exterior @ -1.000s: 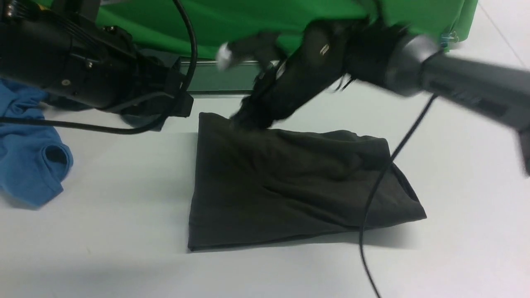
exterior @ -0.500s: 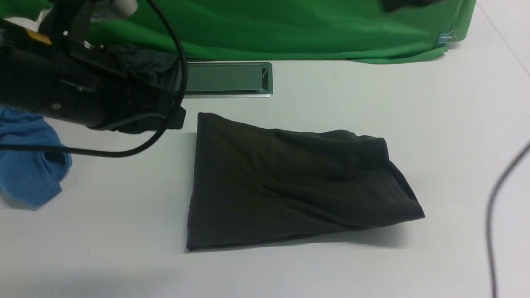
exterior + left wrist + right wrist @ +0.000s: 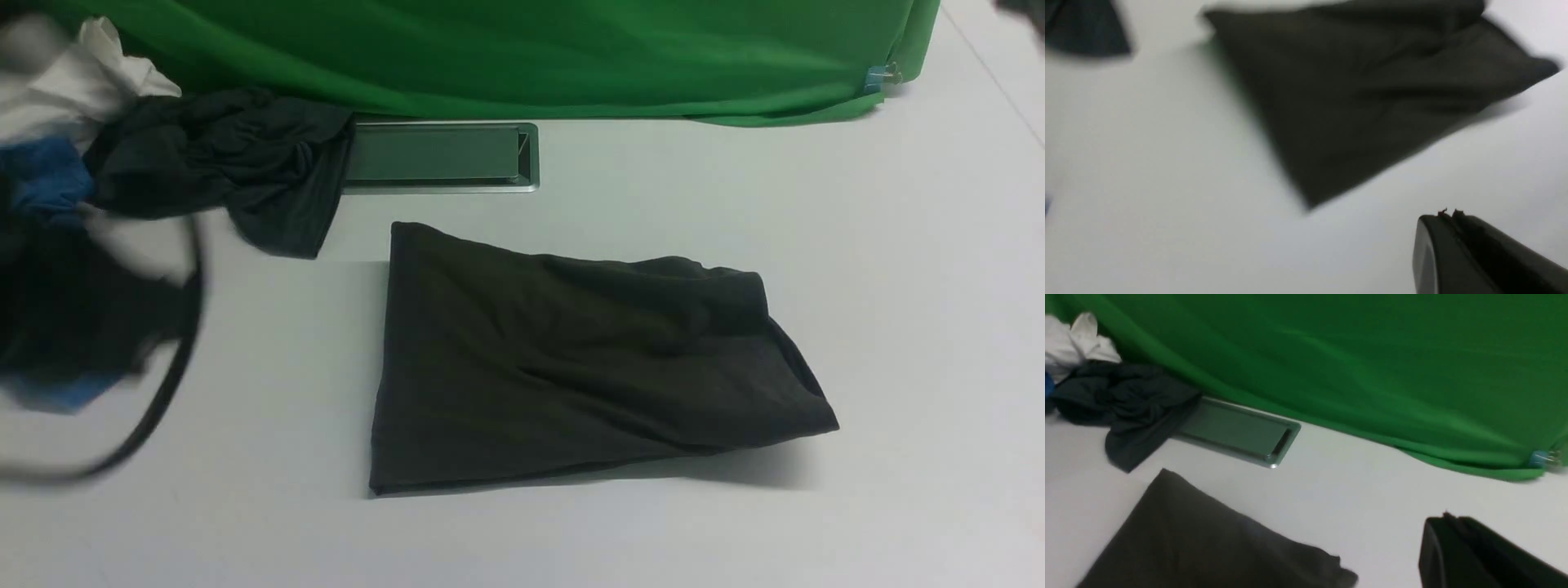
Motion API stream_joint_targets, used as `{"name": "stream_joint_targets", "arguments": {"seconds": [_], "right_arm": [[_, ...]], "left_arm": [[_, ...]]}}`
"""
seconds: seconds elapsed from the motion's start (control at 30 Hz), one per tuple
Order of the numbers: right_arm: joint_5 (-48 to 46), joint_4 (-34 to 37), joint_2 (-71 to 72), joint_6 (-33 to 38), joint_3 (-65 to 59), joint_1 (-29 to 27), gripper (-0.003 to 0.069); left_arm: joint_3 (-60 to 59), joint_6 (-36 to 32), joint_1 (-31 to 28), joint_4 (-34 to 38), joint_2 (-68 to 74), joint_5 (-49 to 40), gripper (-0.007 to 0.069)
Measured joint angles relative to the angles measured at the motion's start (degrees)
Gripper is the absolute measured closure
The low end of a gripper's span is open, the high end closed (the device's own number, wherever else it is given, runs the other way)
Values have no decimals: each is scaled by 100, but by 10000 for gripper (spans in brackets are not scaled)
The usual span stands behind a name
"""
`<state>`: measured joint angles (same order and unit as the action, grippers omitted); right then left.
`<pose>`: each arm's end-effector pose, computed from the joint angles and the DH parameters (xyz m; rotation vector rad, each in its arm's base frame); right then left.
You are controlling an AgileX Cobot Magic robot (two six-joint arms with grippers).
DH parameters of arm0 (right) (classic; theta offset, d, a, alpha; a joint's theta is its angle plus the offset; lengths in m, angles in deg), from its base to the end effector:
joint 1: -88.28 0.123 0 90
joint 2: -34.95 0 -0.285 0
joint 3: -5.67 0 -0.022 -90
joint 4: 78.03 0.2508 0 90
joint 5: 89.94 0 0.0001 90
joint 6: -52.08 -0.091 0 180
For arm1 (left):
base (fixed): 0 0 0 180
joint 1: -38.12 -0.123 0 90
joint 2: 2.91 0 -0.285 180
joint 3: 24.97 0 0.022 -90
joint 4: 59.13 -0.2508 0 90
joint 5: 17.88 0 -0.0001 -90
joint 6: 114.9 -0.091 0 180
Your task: Fold a long-sleeved shirt on a white desktop.
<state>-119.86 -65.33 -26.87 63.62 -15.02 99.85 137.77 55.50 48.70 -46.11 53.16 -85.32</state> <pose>0.1892 0.0489 0.3950 -0.2777 1.9367 0.2348 0.1260 -0.0428 0.3840 0.4133 2.4096 -0.3032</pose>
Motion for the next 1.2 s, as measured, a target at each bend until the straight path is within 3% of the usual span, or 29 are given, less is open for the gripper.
{"name": "stream_joint_targets", "arguments": {"seconds": [0.17, 0.37, 0.77, 1.2], "right_arm": [[692, 218, 1609, -98, -2021, 37, 633], [1286, 393, 2999, -129, -3132, 314, 633], [1486, 414, 3700, -129, -3292, 346, 626], [1486, 414, 3700, -135, -3297, 346, 606]], "left_arm": [[-836, 629, 0, -121, -1150, -225, 604], [-1757, 453, 0, 946, -2598, -272, 604], [-2023, 101, 0, 908, -3886, 1193, 604], [-2025, 27, 0, 670, -3886, 1365, 604]]}}
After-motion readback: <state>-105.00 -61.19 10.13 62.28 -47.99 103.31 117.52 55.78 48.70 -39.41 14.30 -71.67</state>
